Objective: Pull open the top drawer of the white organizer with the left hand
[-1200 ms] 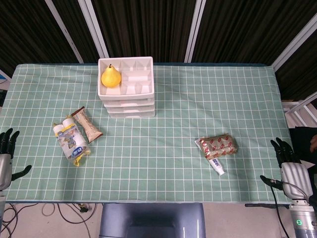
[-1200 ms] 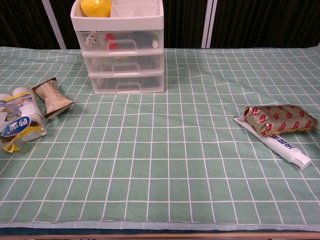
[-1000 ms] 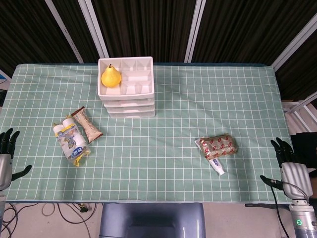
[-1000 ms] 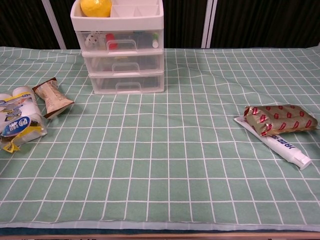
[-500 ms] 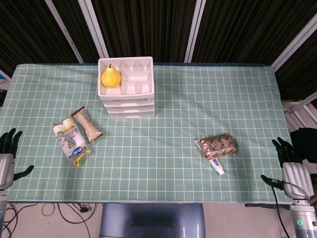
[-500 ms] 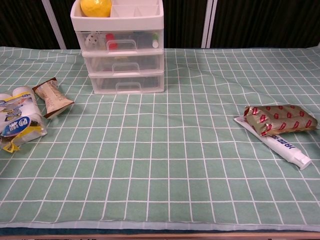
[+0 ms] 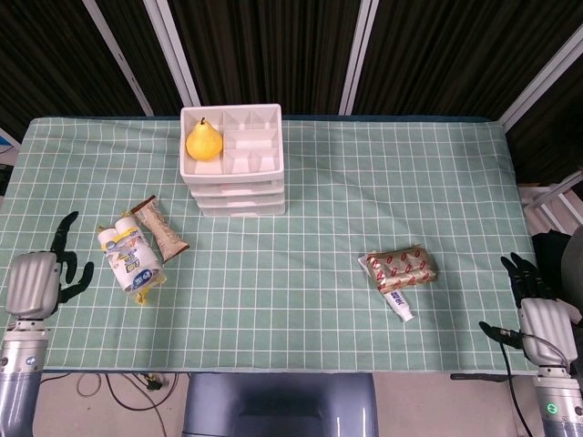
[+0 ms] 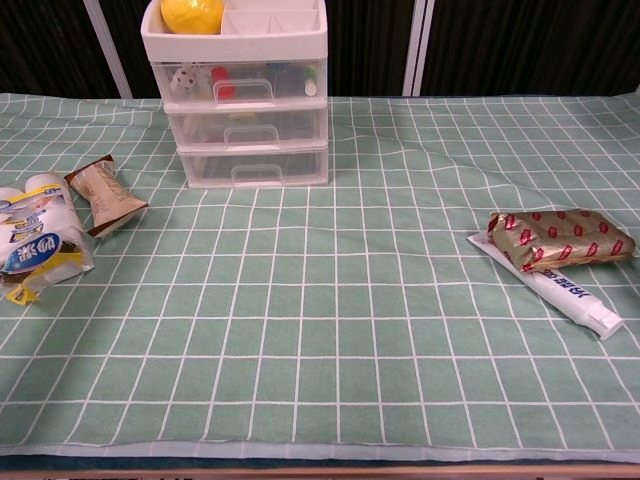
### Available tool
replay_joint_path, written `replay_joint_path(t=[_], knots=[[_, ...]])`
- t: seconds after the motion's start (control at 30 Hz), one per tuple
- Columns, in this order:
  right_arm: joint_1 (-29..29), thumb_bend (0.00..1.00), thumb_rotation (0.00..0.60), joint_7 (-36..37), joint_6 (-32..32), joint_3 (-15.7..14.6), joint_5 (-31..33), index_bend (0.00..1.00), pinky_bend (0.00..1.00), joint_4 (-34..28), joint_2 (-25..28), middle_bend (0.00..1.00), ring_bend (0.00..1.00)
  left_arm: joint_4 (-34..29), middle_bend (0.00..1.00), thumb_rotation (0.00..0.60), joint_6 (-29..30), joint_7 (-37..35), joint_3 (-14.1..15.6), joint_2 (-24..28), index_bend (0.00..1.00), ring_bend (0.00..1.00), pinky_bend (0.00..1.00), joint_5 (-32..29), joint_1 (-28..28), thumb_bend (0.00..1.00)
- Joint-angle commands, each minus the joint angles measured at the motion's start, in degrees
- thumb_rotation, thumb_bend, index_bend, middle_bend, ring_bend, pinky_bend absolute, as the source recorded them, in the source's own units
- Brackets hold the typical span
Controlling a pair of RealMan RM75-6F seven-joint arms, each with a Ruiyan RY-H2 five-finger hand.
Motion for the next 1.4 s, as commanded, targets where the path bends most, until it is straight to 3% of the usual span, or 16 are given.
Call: replay_joint_path(t=[0.03, 0.17, 0.37, 0.67, 0.87, 1.4], knots=[[0.0, 0.09, 0.6, 0.3, -0.2, 0.1, 0.2, 0.0, 0.23, -0.1, 0.1, 0.0, 0.0, -7.4, 0.99, 0.6, -7.3, 1.8, -4.6, -3.2, 0.1, 1.0, 1.0, -12.0, -5.4, 0.45], [0.1, 0.09, 0.6, 0.7, -0.5, 0.2, 0.7, 0.0, 0.23, -0.2, 0.2, 0.0, 0.0, -10.5, 1.0, 0.6, -11.7, 1.8, -8.3, -5.9, 0.1, 1.0, 1.0, -23.1, -9.6, 0.46], [0.1, 0.09, 0.6, 1.6, -1.1, 0.5, 1.6, 0.0, 0.23, -0.6, 0.5, 0.0, 0.0, -9.3, 1.0, 0.6, -14.4, 1.8, -13.0, -11.4, 0.12, 1.0, 1.0, -36.8, -16.2, 0.47], [0.2, 0.09, 0.6, 2.5, -1.7, 0.6, 2.2, 0.0, 0.23, -1.1, 0.9, 0.0, 0.0, -2.7, 1.0, 0.6, -16.0, 2.8, -17.1, -18.9, 0.12, 1.0, 1.0, -49.7, -24.9, 0.47], [0.3, 0.09, 0.6, 3.0, -2.3, 0.8, 2.8, 0.0, 0.23, -1.4, 1.0, 0.0, 0.0, 1.0, 1.0, 0.6, -18.7, 1.6, -18.5, -21.7, 0.12, 1.0, 1.0, -52.4, -28.8, 0.47], [0.5, 0.09, 0.6, 3.9, -3.2, 0.9, 3.6, 0.0, 0.23, -1.9, 1.4, 0.0, 0.0, 12.3, 1.0, 0.6, -21.5, -5.8, -20.5, -30.0, 0.12, 1.0, 1.0, -50.7, -33.9, 0.47]])
